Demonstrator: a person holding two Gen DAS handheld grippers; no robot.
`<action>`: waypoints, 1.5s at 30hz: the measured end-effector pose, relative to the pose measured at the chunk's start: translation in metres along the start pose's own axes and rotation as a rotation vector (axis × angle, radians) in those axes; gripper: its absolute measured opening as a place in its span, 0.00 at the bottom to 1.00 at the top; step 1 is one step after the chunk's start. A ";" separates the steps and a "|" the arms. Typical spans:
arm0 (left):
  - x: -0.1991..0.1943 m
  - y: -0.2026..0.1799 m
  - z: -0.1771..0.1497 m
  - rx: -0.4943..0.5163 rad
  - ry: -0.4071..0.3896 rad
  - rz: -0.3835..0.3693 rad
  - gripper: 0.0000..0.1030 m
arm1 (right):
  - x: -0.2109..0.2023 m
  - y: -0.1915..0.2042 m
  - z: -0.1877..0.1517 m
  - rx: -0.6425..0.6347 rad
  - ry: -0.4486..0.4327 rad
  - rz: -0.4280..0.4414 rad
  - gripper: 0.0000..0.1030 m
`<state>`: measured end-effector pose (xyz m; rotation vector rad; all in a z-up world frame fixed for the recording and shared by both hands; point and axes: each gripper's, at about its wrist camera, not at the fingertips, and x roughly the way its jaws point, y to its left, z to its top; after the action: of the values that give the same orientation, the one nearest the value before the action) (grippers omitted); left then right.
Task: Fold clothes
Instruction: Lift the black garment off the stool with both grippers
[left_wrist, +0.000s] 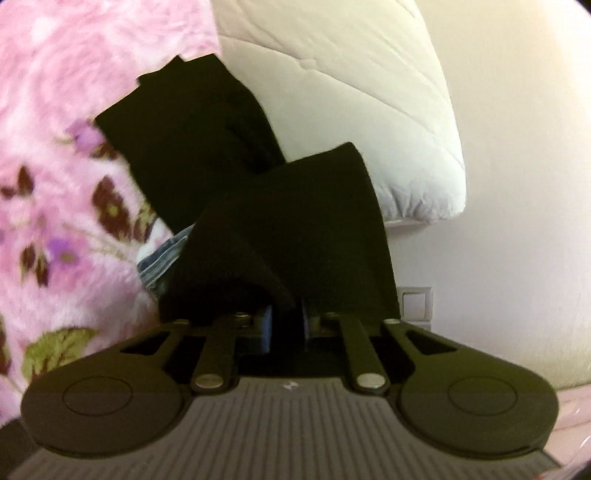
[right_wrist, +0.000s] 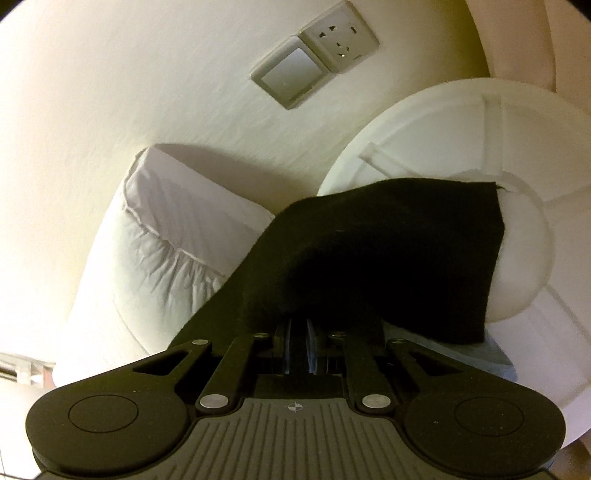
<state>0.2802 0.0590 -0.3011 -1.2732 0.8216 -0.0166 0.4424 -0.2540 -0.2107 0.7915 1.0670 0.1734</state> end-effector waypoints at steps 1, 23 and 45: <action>0.004 0.000 0.000 -0.001 0.008 0.009 0.18 | 0.006 -0.001 0.001 0.002 0.004 -0.001 0.11; 0.005 -0.021 0.002 0.110 0.072 0.038 0.18 | -0.038 -0.025 0.018 0.186 -0.040 0.099 0.16; -0.015 -0.060 0.017 0.236 -0.013 -0.040 0.05 | -0.014 0.014 0.039 0.031 -0.056 0.143 0.03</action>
<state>0.3039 0.0599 -0.2410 -1.0659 0.7592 -0.1339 0.4709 -0.2700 -0.1819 0.8965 0.9623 0.2554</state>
